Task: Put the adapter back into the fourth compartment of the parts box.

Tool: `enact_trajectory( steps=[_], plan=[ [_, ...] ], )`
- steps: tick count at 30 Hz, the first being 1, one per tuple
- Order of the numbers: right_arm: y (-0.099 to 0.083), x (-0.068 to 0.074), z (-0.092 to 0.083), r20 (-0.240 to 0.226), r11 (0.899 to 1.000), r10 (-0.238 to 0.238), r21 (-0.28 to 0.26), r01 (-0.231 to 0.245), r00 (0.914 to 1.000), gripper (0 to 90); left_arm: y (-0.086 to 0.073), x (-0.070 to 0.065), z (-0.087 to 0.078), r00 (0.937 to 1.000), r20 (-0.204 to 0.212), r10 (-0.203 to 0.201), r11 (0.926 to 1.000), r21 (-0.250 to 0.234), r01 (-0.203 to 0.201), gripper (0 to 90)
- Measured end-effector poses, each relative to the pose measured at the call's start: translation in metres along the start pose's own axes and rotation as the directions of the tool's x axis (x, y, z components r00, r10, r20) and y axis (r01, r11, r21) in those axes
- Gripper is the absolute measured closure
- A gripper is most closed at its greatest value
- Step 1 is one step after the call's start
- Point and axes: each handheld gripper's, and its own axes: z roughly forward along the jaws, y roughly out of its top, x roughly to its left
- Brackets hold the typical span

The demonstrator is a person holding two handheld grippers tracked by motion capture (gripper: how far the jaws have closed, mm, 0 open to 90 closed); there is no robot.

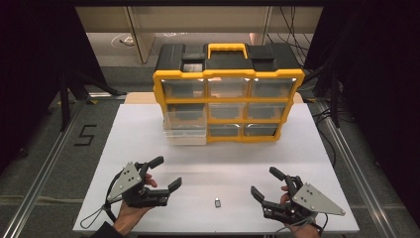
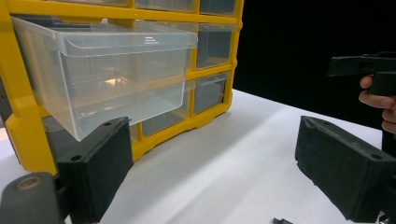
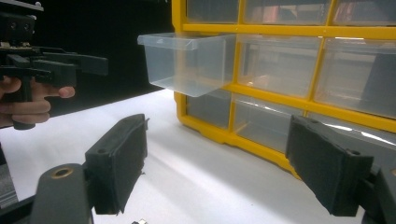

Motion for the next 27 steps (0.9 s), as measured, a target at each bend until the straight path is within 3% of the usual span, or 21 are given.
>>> enact_trajectory(
  steps=[12,27],
  plan=[
    [0.0,0.001,0.0,0.001,1.0,-0.003,0.002,0.003,1.0,21.7,0.0,-0.003,0.0,1.0,0.008,0.0,1.0,-0.002,0.0,12.1],
    [-0.001,0.001,0.001,0.001,1.0,0.0,0.006,0.0,1.0,21.8,0.005,-0.011,0.006,0.9983,0.028,-0.051,0.998,0.038,0.05,11.9]
  ],
)
